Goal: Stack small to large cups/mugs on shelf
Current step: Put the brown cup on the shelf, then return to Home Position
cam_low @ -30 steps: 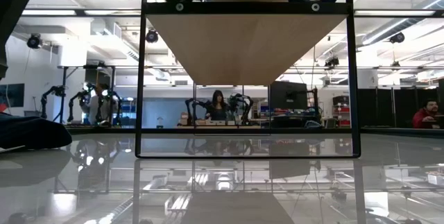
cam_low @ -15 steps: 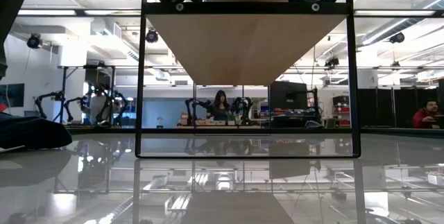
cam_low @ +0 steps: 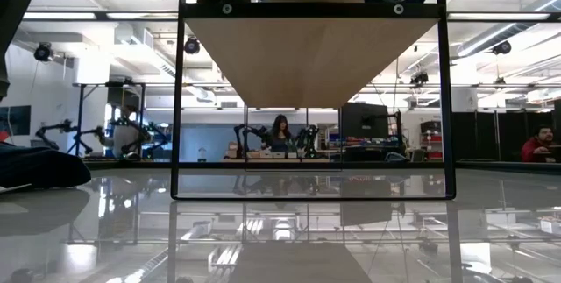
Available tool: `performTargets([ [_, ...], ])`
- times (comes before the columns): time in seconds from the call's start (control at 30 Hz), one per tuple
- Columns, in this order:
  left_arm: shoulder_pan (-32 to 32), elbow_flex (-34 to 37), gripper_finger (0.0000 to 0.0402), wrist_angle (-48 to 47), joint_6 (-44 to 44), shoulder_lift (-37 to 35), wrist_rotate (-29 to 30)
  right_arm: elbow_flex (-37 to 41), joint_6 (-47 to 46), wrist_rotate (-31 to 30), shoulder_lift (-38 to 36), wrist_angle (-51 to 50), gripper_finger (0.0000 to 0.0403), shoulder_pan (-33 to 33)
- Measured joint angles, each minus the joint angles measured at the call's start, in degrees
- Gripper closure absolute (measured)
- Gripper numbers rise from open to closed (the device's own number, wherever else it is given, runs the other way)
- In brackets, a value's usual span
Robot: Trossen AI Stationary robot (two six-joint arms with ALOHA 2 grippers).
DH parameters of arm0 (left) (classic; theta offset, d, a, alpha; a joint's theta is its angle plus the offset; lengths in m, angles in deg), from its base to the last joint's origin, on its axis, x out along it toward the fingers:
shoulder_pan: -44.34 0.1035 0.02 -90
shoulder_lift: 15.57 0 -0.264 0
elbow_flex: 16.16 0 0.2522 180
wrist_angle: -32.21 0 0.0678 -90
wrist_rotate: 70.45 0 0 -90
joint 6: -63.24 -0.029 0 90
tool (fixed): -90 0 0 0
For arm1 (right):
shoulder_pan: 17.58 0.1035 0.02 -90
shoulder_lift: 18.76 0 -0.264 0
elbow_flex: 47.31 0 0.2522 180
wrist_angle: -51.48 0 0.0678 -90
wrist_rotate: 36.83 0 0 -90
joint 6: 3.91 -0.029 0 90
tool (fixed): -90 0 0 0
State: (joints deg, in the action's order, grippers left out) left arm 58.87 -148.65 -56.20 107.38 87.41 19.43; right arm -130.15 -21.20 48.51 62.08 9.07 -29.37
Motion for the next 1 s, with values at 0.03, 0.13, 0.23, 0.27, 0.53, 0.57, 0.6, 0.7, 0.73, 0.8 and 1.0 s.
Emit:
performTargets([
  [0.03, 0.0, 0.03, 0.0287, 0.0, 0.0, 0.0, 0.0, 0.0, 0.16, 0.17, 0.0, -0.01, 0.0394, 0.0],
  [0.13, 0.0, -0.1, 0.0287, -0.04, 0.0, 0.0, -0.02, 0.0, 0.22, 0.33, 0.0, -0.05, 0.0394, 0.0],
  [0.23, -0.02, -0.23, 0.0287, 0.03, 0.0, -0.02, -0.11, 0.0, 0.67, 0.94, 0.0, -0.26, 0.0394, 0.0],
  [0.27, -0.02, -0.22, 0.0287, 0.0, 0.0, -0.03, -0.19, 0.0, 0.75, 1.05, 0.0, -0.37, 0.0394, 0.0],
  [0.53, -0.02, -0.17, 0.0287, -0.91, 0.09, -0.68, -0.24, 0.0, 1.45, 1.9, 0.0, -1.11, 0.0394, 0.0],
  [0.57, -0.02, -0.15, 0.0287, -1.04, 0.11, -0.79, -0.21, 0.0, 1.47, 1.98, 0.0, -1.14, 0.0394, 0.0],
  [0.6, -0.02, -0.15, 0.0287, -1.21, 0.11, -0.89, -0.2, 0.0, 1.48, 2.09, 0.0, -1.18, 0.0394, 0.0],
  [0.7, -0.02, -0.34, 0.0287, -1.34, -0.41, -1.17, -0.17, 0.0, 1.49, 2.05, -0.21, -1.98, 0.0394, 0.02],
  [0.73, -0.02, -0.34, 0.0287, -1.34, -1.26, -1.44, -0.16, 0.02, 1.5, 1.87, -0.5, -2.39, 0.0394, 0.02],
  [0.8, -0.16, -0.34, 0.0287, -0.7, -3.1, -2.29, -0.08, 0.05, 1.79, 1.35, -1.55, -2.73, 0.0394, 0.02],
  [1.0, -1.42, -0.34, 0.0287, 4.75, -8.83, -6.94, 3.99, -1.16, 4.27, 1.0, -9.13, -2.51, 0.0394, 0.13],
])
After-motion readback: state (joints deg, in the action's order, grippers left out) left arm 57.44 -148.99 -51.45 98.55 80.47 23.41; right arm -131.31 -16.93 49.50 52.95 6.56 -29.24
